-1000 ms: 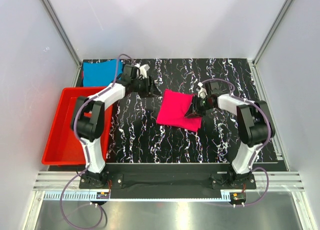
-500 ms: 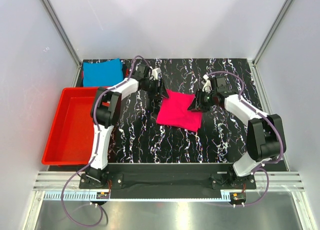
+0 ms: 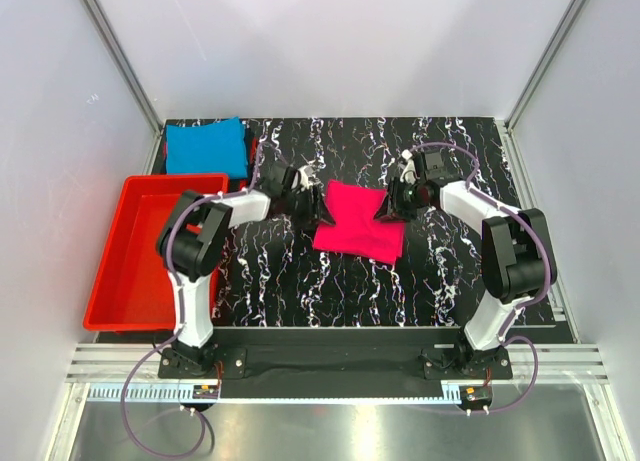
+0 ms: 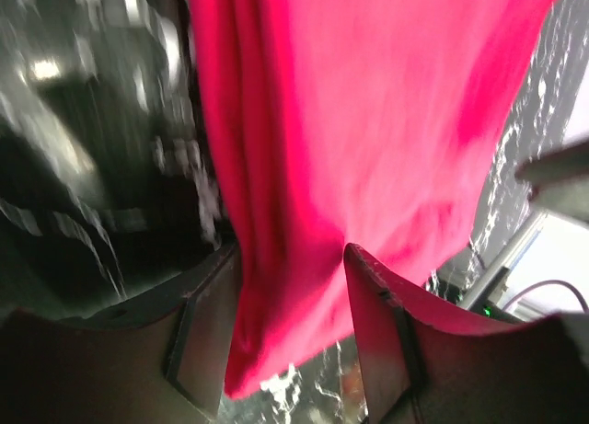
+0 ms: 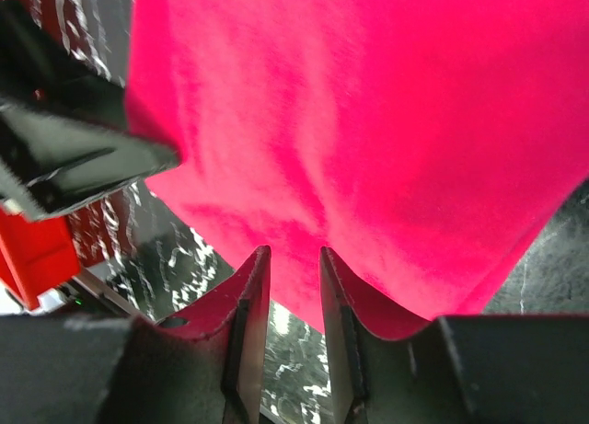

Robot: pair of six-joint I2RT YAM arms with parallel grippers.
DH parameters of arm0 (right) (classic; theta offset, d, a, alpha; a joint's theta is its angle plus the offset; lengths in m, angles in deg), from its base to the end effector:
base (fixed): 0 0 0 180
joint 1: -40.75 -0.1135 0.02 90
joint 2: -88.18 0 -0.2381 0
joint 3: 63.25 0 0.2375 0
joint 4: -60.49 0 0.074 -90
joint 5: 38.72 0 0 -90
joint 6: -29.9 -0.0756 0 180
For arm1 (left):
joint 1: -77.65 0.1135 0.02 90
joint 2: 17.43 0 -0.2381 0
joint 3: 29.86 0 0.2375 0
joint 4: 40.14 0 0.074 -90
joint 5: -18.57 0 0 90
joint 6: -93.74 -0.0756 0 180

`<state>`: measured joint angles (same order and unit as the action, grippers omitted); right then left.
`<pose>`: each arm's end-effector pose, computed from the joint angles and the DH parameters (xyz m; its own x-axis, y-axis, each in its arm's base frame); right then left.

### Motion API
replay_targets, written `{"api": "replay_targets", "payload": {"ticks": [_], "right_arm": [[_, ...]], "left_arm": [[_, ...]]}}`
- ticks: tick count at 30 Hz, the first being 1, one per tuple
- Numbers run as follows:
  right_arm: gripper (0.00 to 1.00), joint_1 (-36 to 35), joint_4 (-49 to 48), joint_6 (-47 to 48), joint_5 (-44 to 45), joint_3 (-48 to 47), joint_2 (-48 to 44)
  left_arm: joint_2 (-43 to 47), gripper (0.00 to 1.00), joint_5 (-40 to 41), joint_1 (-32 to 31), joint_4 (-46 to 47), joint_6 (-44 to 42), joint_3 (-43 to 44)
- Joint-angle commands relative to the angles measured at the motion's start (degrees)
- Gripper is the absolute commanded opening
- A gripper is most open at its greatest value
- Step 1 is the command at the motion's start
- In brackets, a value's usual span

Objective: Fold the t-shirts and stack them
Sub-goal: Neatly place the folded tshirt to the corner

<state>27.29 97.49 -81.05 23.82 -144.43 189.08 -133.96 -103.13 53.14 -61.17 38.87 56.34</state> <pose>0.3478 0.1191 0.1492 -0.9211 0.1058 -0.3746 -0.1320 0.8205 0.5562 0.3636 -0.2094 0.0986 -0.9561 -0.1021 -0.2745 0.1239 0.7083 -0.6950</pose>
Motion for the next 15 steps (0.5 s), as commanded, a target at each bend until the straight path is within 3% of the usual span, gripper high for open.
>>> {"api": "replay_targets", "payload": {"ticks": [1, 4, 7, 15], "right_arm": [[0.35, -0.26, 0.92, 3.72, 1.01, 1.67, -1.85], [0.36, -0.17, 1.62, 3.81, 1.10, 1.42, -1.59], [0.35, -0.78, 0.57, 0.84, 0.83, -0.24, -0.97], [0.34, -1.93, 0.48, -1.29, 2.77, -2.01, -2.02]], "left_arm": [[4.63, 0.55, 1.57, -0.10, 8.47, 4.93, -7.66], [7.02, 0.56, -0.72, -0.01, 10.96, 6.08, -9.43], [6.58, 0.51, -2.65, -1.23, 11.58, 8.10, -8.90], [14.04, 0.48, 0.68, -3.61, 16.32, 12.76, -18.48]]}}
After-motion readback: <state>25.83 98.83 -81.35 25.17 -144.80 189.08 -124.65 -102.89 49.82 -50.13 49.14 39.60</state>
